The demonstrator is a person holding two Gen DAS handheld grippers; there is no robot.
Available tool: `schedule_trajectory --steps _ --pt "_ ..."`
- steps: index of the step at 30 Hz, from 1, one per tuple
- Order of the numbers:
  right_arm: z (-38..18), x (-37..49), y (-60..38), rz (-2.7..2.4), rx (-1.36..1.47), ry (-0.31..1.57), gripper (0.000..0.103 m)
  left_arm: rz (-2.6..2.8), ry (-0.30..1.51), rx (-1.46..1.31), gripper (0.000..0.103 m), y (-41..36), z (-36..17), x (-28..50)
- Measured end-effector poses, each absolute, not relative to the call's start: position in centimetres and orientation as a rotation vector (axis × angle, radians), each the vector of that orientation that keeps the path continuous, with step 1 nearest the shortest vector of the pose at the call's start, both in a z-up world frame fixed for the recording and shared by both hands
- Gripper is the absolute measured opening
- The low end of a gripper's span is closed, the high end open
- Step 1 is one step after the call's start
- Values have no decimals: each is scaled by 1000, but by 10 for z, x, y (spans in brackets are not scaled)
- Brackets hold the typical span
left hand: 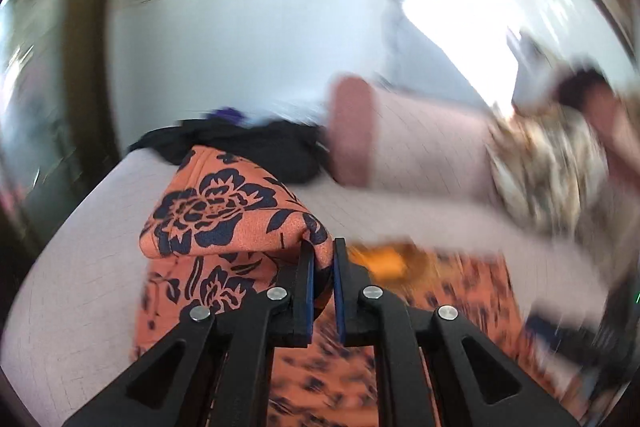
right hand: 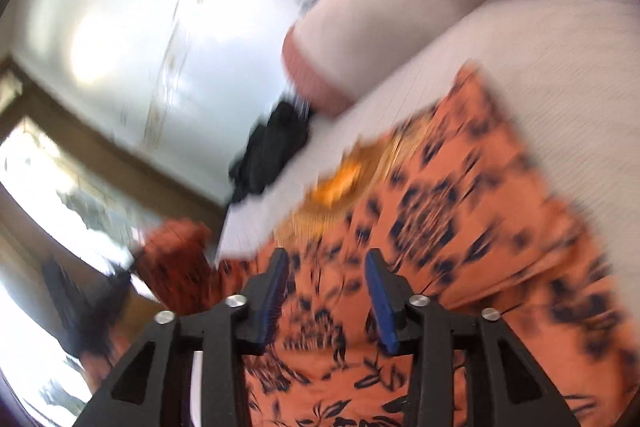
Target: Fold small clothes
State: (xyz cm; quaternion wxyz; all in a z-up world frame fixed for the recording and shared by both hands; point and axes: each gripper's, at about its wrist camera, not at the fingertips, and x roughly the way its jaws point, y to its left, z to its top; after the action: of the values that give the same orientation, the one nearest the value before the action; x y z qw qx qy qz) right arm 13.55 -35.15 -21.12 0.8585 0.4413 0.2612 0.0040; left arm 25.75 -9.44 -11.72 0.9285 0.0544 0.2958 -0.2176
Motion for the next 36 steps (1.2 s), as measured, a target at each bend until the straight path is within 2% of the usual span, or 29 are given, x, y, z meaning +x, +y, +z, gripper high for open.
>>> schedule_trajectory --steps 1,2,3,4,8,12,13,18,24,29,30,32,33,36 --pt "-206 129 -360 -13 930 526 58 -477 635 195 15 -118 -131 248" --pt "-199 120 -372 -46 929 502 61 -500 685 295 23 -144 -151 236" --pt "-196 116 -379 -64 927 493 63 -510 734 369 43 -161 -168 227" --pt "-193 111 -389 -91 931 481 65 -510 766 408 55 -169 -181 219" --pt "-200 114 -409 -117 1006 506 67 -527 749 400 56 -156 -180 200" --pt "-211 137 -392 -90 971 638 67 -373 640 257 80 -100 -133 214" --pt "-213 146 -382 -69 937 686 67 -328 631 207 82 -81 -128 223" --pt "-234 171 -351 -51 874 846 67 -89 706 103 82 -13 -148 277" --pt "-256 185 -372 -93 929 838 67 -12 825 -95 82 43 -168 311" --pt "-273 214 -364 -39 941 875 67 50 848 -44 82 44 -182 321" --pt "-271 217 -360 -38 913 880 64 54 854 -31 82 47 -184 322" --pt "-266 225 -345 -19 814 907 33 73 878 -10 82 44 -191 328" --pt "-266 227 -340 -9 791 920 23 78 887 -5 82 44 -192 328" --pt "-248 221 -337 -69 713 859 21 80 901 5 82 42 -196 330"
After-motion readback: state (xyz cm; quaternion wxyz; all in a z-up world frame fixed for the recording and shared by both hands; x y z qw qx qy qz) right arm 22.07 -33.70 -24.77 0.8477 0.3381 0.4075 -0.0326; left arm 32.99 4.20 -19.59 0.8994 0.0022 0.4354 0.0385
